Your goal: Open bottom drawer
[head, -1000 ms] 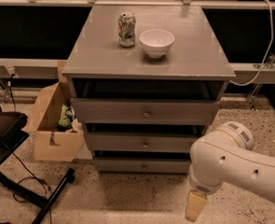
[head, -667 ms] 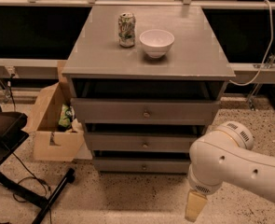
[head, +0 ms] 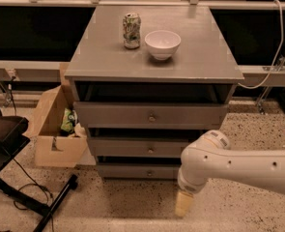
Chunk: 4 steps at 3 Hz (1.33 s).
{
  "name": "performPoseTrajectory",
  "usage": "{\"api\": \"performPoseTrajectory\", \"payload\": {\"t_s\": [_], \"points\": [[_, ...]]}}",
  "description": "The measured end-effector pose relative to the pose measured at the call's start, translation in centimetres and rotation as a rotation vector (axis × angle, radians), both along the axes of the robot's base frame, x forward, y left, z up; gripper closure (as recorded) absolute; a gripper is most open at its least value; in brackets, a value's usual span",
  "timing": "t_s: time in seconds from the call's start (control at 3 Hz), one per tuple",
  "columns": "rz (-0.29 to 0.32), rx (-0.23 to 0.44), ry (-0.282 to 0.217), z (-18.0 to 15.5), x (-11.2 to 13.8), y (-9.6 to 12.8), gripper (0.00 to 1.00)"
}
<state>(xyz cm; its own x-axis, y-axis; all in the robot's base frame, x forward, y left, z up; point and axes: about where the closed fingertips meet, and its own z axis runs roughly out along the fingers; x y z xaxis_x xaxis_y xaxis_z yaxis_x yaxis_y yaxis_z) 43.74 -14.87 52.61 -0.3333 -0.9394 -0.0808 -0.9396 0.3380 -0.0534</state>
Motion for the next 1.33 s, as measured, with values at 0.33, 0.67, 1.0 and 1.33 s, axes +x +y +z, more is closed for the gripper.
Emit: {"api": "performPoseTrajectory", "payload": {"t_s": [0.33, 0.67, 1.0, 1.33], "points": [[0.055, 0.023, -0.005, -6.9, 4.2, 2.1, 0.0], [0.078, -0.008, 0.006, -13.1, 8.1, 3.5, 0.0], [0.077, -0.006, 0.009, -13.4, 8.2, 3.5, 0.0], [0.081, 0.02, 0.029, -15.2, 8.7, 3.9, 0.0]]}}
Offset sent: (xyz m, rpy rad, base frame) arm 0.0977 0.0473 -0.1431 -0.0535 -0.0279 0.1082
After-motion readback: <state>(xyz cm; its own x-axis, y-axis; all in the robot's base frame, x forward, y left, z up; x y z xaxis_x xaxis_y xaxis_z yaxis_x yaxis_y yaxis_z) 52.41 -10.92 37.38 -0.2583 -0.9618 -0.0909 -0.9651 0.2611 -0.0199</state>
